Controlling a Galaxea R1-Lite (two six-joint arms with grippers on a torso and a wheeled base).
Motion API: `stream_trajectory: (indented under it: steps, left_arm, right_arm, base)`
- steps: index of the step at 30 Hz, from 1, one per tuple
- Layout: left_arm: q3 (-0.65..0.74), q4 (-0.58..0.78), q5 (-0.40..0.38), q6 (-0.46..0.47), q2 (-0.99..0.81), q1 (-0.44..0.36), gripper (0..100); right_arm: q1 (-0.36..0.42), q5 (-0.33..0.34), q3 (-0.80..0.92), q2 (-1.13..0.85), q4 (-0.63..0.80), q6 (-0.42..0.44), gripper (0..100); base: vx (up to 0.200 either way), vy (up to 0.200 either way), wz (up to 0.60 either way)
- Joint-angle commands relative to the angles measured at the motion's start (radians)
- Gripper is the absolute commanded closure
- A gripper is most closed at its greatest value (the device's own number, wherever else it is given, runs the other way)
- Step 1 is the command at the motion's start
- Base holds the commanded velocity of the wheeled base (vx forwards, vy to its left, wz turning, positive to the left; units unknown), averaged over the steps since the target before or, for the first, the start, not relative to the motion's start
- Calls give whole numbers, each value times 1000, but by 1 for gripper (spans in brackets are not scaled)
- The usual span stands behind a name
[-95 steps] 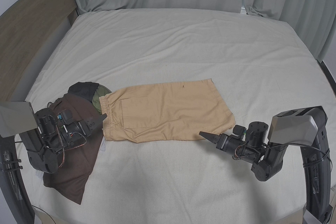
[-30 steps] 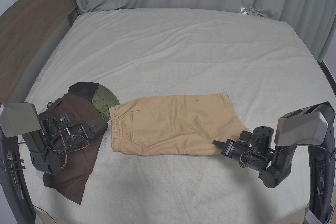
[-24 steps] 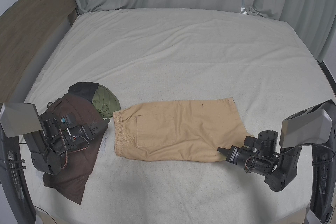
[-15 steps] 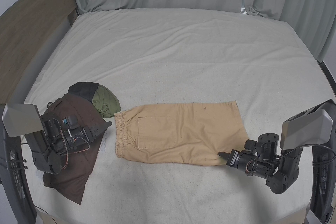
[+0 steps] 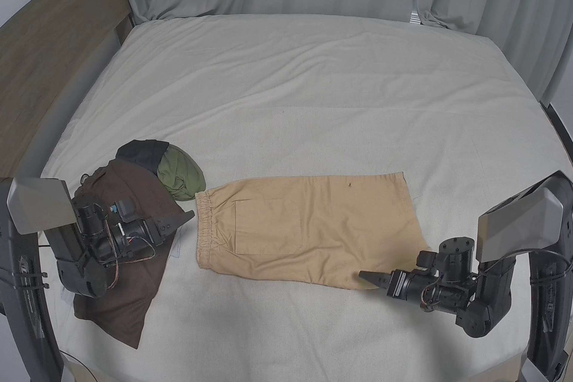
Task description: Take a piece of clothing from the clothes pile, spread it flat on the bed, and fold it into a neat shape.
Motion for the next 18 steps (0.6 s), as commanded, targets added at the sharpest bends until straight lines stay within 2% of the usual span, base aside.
stream_trajectory:
  steps: [1, 8, 18]
  left_arm:
    - [0, -2, 0, 1, 19, -4, 0]
    - [-2, -2, -2, 4, 26, -13, 0]
    - [17, -2, 1, 2, 48, -38, 0]
  right_arm:
    - [31, 17, 59, -17, 1, -12, 0]
    - [74, 112, 136, -170, 1, -26, 0]
    - [48, 117, 98, -315, 1, -24, 0]
  base:
    - [0, 0, 0]
    - [0, 0, 0]
    - [0, 0, 0]
